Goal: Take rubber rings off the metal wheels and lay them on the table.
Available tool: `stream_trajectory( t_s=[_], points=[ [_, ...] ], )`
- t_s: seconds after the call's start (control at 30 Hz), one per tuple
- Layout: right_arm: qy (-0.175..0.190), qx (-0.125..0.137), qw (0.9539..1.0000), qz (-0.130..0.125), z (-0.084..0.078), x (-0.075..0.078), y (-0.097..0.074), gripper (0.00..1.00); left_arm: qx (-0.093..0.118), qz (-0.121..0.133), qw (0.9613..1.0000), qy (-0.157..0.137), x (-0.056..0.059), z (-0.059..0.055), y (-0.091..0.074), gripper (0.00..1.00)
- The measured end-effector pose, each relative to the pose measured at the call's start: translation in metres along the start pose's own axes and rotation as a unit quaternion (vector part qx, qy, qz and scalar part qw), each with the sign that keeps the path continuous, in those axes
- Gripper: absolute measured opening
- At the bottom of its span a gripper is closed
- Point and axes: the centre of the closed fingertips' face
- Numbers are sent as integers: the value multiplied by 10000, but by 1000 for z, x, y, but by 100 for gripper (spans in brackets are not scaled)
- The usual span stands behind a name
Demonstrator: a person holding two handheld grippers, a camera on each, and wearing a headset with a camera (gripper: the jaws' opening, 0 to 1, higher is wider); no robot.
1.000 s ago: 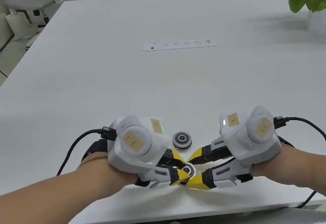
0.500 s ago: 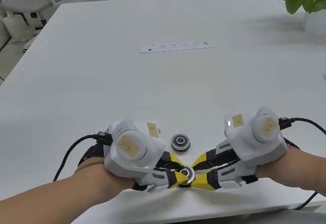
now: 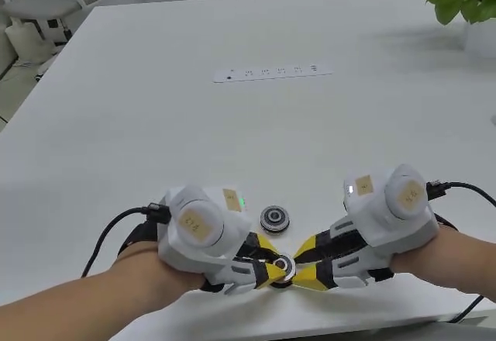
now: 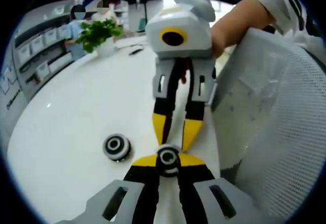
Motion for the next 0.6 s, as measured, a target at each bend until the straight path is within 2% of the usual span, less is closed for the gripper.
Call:
stream_trajectory(
  t_s=[0.1, 0.37, 0.6],
  points=[
    [-25, 82, 10000, 12, 4, -2, 3, 26, 7, -2, 10000, 1, 0, 0, 0, 13],
    [-99, 138, 9999, 30, 8, -4, 9, 26, 16, 0, 10000, -1, 1, 0, 0, 13],
    [-189, 94, 9998, -27, 5, -3, 7, 23, 18, 7, 10000, 22, 1, 0, 0, 13]
  ],
)
Point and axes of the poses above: the centre of the closed fingertips' face, and the gripper's own axes: y roughly forward along the fingers, x roughly to its right, z roughly out of its top, and after that the axes turned 11 degrees about y, right-handed
